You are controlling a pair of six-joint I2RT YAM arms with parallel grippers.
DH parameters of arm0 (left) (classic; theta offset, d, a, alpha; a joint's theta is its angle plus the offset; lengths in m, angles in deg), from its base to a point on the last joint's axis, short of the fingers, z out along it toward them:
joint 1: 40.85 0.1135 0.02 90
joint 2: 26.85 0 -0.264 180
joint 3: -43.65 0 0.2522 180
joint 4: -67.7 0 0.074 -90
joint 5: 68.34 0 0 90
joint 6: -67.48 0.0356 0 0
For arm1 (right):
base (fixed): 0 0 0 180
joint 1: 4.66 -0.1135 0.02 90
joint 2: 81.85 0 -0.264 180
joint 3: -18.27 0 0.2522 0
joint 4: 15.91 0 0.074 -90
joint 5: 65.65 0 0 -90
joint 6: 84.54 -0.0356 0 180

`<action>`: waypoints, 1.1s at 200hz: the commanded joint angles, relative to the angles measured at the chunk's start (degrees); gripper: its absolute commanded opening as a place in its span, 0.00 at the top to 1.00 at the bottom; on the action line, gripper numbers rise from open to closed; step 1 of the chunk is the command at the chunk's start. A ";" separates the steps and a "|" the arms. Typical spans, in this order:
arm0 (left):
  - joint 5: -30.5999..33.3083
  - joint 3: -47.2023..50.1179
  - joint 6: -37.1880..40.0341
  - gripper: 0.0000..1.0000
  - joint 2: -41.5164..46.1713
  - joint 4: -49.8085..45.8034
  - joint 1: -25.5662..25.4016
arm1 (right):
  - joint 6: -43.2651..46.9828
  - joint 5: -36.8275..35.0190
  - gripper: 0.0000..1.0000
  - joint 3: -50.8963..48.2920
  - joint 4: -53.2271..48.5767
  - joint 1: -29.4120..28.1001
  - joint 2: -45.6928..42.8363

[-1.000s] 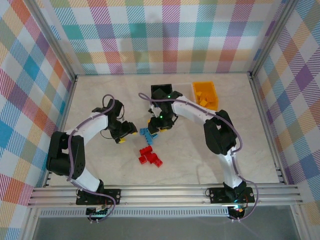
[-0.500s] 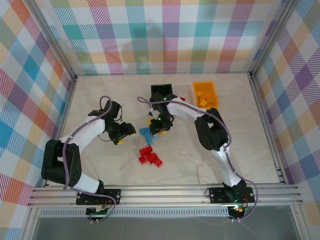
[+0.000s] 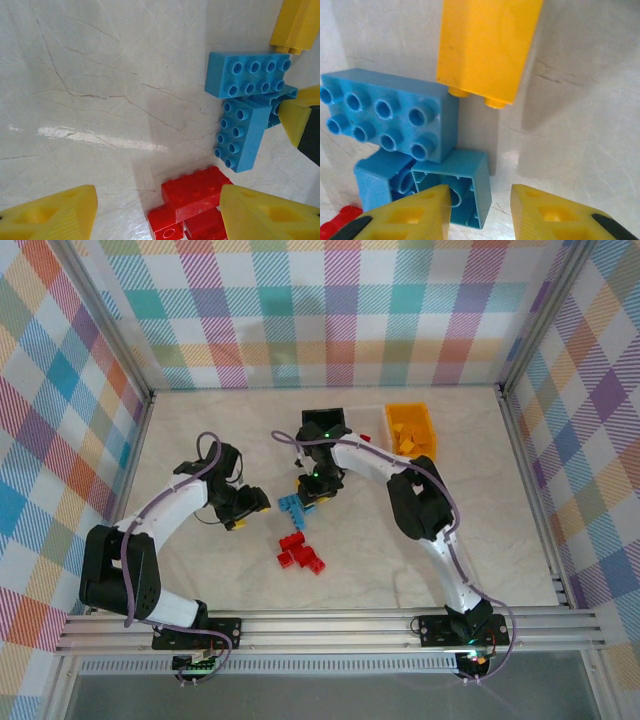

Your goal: Sort the legos into containers by color

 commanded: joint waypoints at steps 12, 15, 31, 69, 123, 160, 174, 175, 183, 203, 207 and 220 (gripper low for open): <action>-0.85 0.24 0.42 0.34 -1.06 0.40 0.99 | -1.06 -5.68 0.64 -7.91 -3.58 2.19 -6.63; -0.97 0.22 0.40 0.34 -1.19 0.50 0.98 | -1.06 -5.52 0.64 -8.30 -3.58 2.19 -7.22; -1.07 -0.19 0.50 0.34 -1.85 0.72 0.99 | -0.90 -4.11 0.62 -9.90 -3.51 2.23 -9.47; -1.16 -0.57 0.57 0.34 -2.19 0.74 0.95 | -0.07 -1.47 0.42 -11.06 -1.45 2.19 -11.57; -0.37 0.52 0.70 0.34 -0.67 -0.23 0.99 | -1.38 0.82 0.33 -9.13 -1.82 2.19 -8.19; -0.01 1.45 0.39 0.34 -0.03 -0.22 0.99 | -3.11 0.70 0.33 -7.69 -1.47 2.21 -5.18; 0.02 1.34 0.34 0.34 -0.01 -0.30 0.99 | -3.56 0.46 0.33 -6.93 -1.82 2.19 -3.72; 0.02 1.35 0.31 0.34 0.00 -0.27 1.00 | -3.59 0.45 0.33 -6.87 -1.82 2.19 -3.58; 0.12 1.24 0.28 0.34 -0.01 -0.24 0.98 | -3.77 0.35 0.33 -6.82 -1.80 2.11 -2.97; 0.12 1.10 0.22 0.34 -0.16 -0.24 1.00 | -4.38 -0.32 0.33 -7.26 -1.49 2.14 -2.12; 0.12 1.09 0.24 0.34 -0.15 -0.24 1.00 | -4.44 -0.51 0.34 -7.45 -1.47 2.14 -1.97; 0.27 1.02 0.28 0.34 -0.25 -0.31 1.00 | -4.66 -1.11 0.38 -8.13 -1.23 2.10 -1.89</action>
